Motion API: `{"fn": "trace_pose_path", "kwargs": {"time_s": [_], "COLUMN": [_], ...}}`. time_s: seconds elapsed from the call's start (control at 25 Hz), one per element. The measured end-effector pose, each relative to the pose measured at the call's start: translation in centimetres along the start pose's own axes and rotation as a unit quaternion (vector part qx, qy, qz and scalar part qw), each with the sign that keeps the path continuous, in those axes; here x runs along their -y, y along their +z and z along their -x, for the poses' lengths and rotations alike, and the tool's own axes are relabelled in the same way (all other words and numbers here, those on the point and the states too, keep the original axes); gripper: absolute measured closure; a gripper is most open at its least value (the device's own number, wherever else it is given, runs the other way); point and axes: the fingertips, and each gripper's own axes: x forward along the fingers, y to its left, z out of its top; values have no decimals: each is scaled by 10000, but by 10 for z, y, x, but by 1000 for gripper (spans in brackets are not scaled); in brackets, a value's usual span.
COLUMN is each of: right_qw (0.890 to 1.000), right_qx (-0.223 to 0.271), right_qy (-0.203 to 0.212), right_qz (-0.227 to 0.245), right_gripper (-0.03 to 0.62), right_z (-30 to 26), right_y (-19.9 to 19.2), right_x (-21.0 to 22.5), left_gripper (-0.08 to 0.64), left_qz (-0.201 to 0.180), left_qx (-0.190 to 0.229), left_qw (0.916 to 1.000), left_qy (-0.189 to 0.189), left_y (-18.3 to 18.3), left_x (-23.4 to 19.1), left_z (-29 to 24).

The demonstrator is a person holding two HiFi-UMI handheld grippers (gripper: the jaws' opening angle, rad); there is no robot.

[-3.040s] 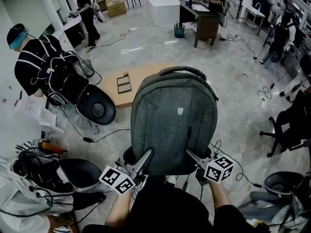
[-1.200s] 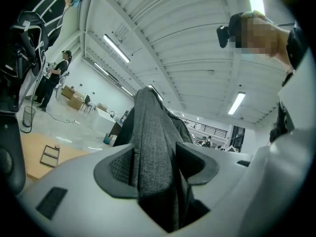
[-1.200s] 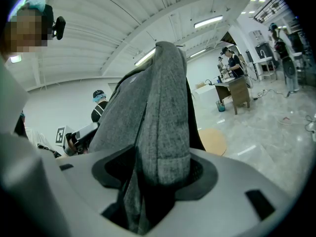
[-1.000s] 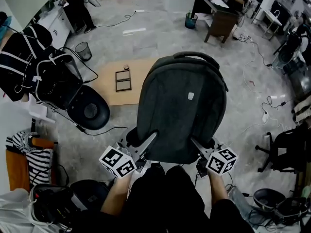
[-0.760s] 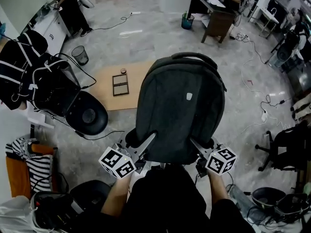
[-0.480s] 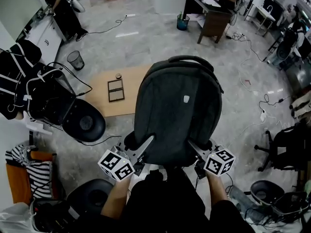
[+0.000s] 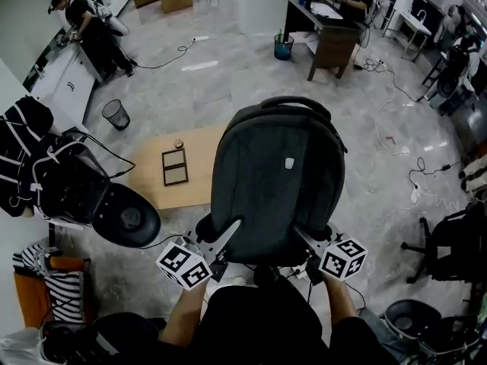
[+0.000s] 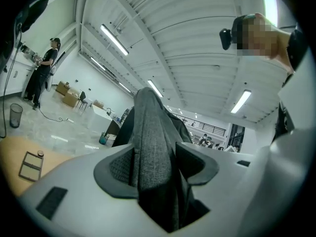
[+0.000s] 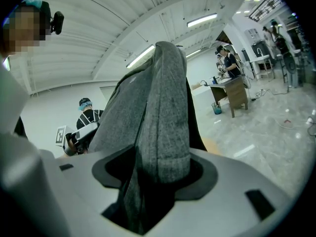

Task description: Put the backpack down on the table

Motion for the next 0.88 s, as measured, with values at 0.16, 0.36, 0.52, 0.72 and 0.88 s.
{"fn": "trace_pose_path", "kwargs": {"time_s": [0.16,0.36,0.52,0.72,0.88], "right_qw": [9999,9996,9990,9981,9972], "right_qx": [-47,-111,-190,-318,-397], "right_qy": [103,258,402,535,635], "right_qz": [30,18,36,52,69], "right_gripper": [353,353,353,353,353], "right_z": [-8,-24,-36,-49,-62], "right_y": [16,38,53,58,58], "right_x": [29,55,64,85,96], "left_gripper": [314,314,314,314,314], "left_qz": [1,-26,-17,47,56], "left_qx": [32,15,40,56,100], "left_qw": [9999,9996,9990,9980,9971], "left_qy": [111,290,439,623,749], "left_y": [-2,6,15,8,3], "left_x": [-4,-13,-20,-30,-40], "left_z": [-31,-62,-75,-93,-100]}}
